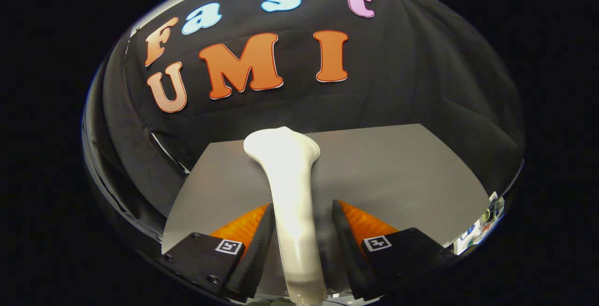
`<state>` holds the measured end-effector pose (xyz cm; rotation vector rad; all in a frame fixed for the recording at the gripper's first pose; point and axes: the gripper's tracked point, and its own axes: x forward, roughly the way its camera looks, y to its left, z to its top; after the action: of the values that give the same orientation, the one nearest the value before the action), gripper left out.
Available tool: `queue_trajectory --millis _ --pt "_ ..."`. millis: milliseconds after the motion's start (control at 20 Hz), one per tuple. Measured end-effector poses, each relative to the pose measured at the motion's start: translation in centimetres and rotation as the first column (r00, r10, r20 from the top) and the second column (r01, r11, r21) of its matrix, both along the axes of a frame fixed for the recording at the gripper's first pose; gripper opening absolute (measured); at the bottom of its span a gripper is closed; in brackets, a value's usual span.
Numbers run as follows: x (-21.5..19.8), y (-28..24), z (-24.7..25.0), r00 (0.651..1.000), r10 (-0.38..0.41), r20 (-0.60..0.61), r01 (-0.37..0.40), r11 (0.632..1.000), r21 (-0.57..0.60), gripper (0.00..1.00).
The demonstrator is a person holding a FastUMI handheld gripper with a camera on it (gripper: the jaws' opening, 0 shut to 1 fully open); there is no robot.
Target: Iron the clothes twice with a garment steamer, once on the left side and once on the right side.
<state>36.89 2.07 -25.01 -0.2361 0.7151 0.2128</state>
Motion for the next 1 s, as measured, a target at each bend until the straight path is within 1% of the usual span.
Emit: queue_trajectory --millis 50,150,300,450,500,600,700,800,1000 --pt "0.2 0.0 -0.3 1.000 -0.001 -0.010 0.001 1.000 -0.001 0.76" --pt "0.2 0.5 -0.7 0.999 0.005 -0.036 -0.004 1.000 0.015 0.73" --pt "0.4 0.9 -0.9 0.999 0.013 -0.047 -0.012 1.000 0.023 0.52" --pt "0.4 0.6 -0.3 0.999 0.000 -0.034 0.000 1.000 0.022 0.50" --pt "0.4 0.5 0.2 1.000 -0.006 -0.024 0.007 1.000 0.030 0.49" --pt "-0.2 0.6 1.6 1.000 -0.016 -0.007 0.017 0.998 0.066 0.49" --pt "-0.9 0.8 3.4 1.000 -0.018 0.024 0.016 0.995 0.094 0.48" --pt "-1.5 0.7 5.1 0.997 -0.037 0.072 0.029 0.993 0.111 0.48" --pt "-3.4 0.8 7.6 0.989 -0.051 0.141 0.035 0.993 0.116 0.48"
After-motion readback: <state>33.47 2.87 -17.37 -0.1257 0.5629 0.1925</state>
